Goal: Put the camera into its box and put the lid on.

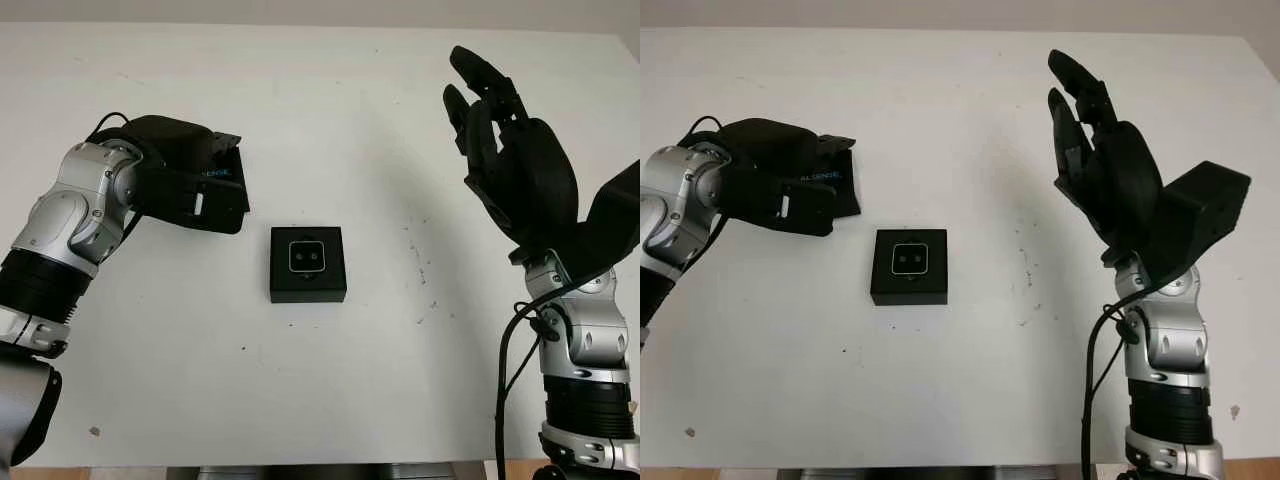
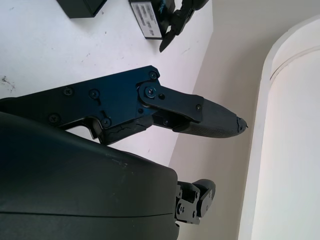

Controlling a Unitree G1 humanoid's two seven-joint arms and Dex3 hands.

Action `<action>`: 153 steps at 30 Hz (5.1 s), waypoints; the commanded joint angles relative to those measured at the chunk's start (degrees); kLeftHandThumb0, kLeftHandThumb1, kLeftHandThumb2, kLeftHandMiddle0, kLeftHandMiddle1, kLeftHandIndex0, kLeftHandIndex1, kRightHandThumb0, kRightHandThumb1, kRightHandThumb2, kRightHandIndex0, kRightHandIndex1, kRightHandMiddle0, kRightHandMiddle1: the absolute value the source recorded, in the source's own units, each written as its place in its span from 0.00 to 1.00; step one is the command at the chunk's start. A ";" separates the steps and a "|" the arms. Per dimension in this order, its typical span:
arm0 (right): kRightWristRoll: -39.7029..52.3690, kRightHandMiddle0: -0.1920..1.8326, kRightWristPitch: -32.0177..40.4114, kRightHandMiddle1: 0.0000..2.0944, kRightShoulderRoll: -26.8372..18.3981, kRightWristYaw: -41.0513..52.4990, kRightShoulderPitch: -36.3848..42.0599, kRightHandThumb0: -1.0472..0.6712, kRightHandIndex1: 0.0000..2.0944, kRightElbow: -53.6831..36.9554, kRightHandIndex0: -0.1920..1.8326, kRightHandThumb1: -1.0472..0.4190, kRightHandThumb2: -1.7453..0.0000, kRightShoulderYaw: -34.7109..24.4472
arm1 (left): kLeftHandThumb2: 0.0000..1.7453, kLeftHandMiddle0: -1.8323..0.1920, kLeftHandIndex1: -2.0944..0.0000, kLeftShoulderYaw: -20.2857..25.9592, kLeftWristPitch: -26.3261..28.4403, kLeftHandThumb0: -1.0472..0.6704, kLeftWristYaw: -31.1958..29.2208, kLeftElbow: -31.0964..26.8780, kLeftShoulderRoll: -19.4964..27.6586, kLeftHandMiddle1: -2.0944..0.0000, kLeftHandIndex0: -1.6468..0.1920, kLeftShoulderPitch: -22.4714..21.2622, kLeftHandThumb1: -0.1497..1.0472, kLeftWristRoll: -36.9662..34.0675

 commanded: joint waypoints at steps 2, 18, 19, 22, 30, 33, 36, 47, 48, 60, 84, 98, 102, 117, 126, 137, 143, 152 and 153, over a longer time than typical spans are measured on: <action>0.26 0.00 0.24 0.24 -0.16 -0.16 1.05 0.25 0.03 -2.11 0.10 0.00 0.61 0.05 | 0.04 0.87 0.23 -0.43 -2.53 0.38 8.10 0.61 0.39 0.08 0.86 2.76 0.95 1.78; -1.60 0.00 -1.28 0.12 3.30 -4.21 2.62 0.22 0.01 -2.62 0.05 0.00 0.59 2.60 | 0.22 0.50 0.00 5.99 1.14 0.39 14.11 -14.13 -1.90 0.00 0.72 8.23 1.00 -3.97; -1.84 0.00 -1.18 0.07 3.43 -4.34 2.76 0.21 0.00 -2.64 0.03 0.00 0.58 2.87 | 0.21 0.50 0.00 6.37 1.26 0.39 13.51 -15.27 -1.86 0.00 0.71 8.55 1.00 -4.49; -2.68 0.00 0.64 0.01 2.92 -3.85 3.49 0.18 0.00 -3.30 0.00 0.00 0.55 4.18 | 0.21 0.50 0.00 7.59 2.45 0.39 10.27 -19.38 -1.83 0.00 0.71 9.35 1.00 -6.15; -4.53 0.00 2.92 0.00 3.50 -4.58 4.82 0.17 0.00 -4.64 0.00 0.00 0.53 6.06 | 0.21 0.47 0.00 10.71 7.72 0.41 -0.76 -30.03 -2.23 0.00 0.68 10.17 1.00 -12.01; -4.75 0.00 2.40 0.00 3.46 -4.20 5.01 0.16 0.00 -4.14 0.00 0.00 0.53 6.27 | 0.20 0.45 0.00 11.21 10.99 0.42 -4.95 -32.20 -2.17 0.00 0.64 9.66 1.00 -13.87; -4.88 0.00 2.57 0.00 4.04 -4.67 5.01 0.16 0.00 -3.94 0.00 0.00 0.55 6.33 | 0.20 0.45 0.00 11.20 14.25 0.41 -8.85 -34.09 -1.45 0.00 0.63 9.05 1.00 -14.33; -6.92 0.00 2.97 0.00 5.19 -6.16 3.96 0.15 0.00 -2.66 0.00 0.00 0.58 7.26 | 0.19 0.39 0.00 8.58 24.25 0.42 -24.49 -36.83 2.22 0.00 0.52 4.24 1.00 -13.60; -6.99 0.00 2.75 0.00 5.33 -6.24 3.87 0.15 0.00 -2.39 0.00 0.00 0.58 7.36 | 0.18 0.38 0.00 8.04 25.05 0.43 -25.41 -37.02 2.39 0.00 0.51 3.80 1.00 -13.02; -7.35 0.00 1.53 0.00 6.97 -7.02 3.88 0.14 0.00 -0.80 0.00 0.00 0.59 7.92 | 0.23 0.32 0.00 3.45 29.07 0.43 -28.34 -36.75 -0.06 0.00 0.48 -0.11 1.00 -9.09; -6.82 0.00 -5.05 0.00 8.22 -7.11 1.22 0.16 0.00 6.02 0.00 0.00 0.62 7.35 | 0.25 0.29 0.00 0.66 37.91 0.43 -29.11 -40.09 -8.34 0.00 0.53 -2.76 1.00 -9.24; -7.65 0.00 -6.00 0.00 9.45 -8.48 0.86 0.13 0.00 8.02 0.00 0.00 0.63 7.79 | 0.23 0.38 0.00 -3.04 36.28 0.43 -25.38 -41.99 -10.54 0.00 0.93 -0.02 1.00 -7.66; -7.81 0.00 -5.44 0.00 9.49 -8.70 0.61 0.12 0.00 7.94 0.00 0.00 0.63 7.89 | 0.25 0.26 0.00 -3.35 34.56 0.43 -25.23 -41.04 -10.50 0.00 0.62 0.37 1.00 -8.39; -7.05 0.00 -8.21 0.00 9.96 -7.71 0.41 0.12 0.00 10.34 0.00 0.00 0.62 7.36 | 0.23 0.29 0.00 -4.86 36.20 0.45 -25.53 -37.39 -12.07 0.00 0.62 0.67 1.00 -7.31; -7.19 0.00 -11.48 0.00 10.04 -7.01 -0.97 0.13 0.00 13.46 0.00 0.00 0.61 7.67 | 0.24 0.44 0.00 -8.13 41.60 0.45 -30.77 -36.57 -12.15 0.00 0.94 -1.71 1.00 -4.05; -7.86 0.00 -11.44 0.00 10.13 -7.10 -2.25 0.13 0.00 14.69 0.00 0.00 0.62 8.03 | 0.26 0.37 0.00 -9.44 49.85 0.43 -37.35 -38.37 -11.87 0.00 0.50 -2.22 1.00 -2.66; -8.02 0.00 -10.75 0.00 10.44 -7.22 -2.53 0.13 0.00 14.61 0.00 0.00 0.63 8.11 | 0.24 0.38 0.00 -9.52 50.11 0.44 -37.14 -39.53 -12.39 0.00 0.60 -1.21 1.00 -3.99; -8.05 0.00 -10.01 0.00 10.96 -7.68 -2.54 0.14 0.00 14.37 0.00 0.00 0.63 8.05 | 0.25 0.38 0.00 -9.85 47.48 0.44 -34.53 -39.59 -13.75 0.00 0.75 -1.87 1.00 -7.56; -8.06 0.00 -10.26 0.00 11.02 -7.74 -2.57 0.14 0.00 14.62 0.00 0.00 0.63 8.05 | 0.25 0.40 0.00 -10.24 47.76 0.44 -34.29 -39.57 -13.97 0.00 0.76 -2.07 1.00 -7.24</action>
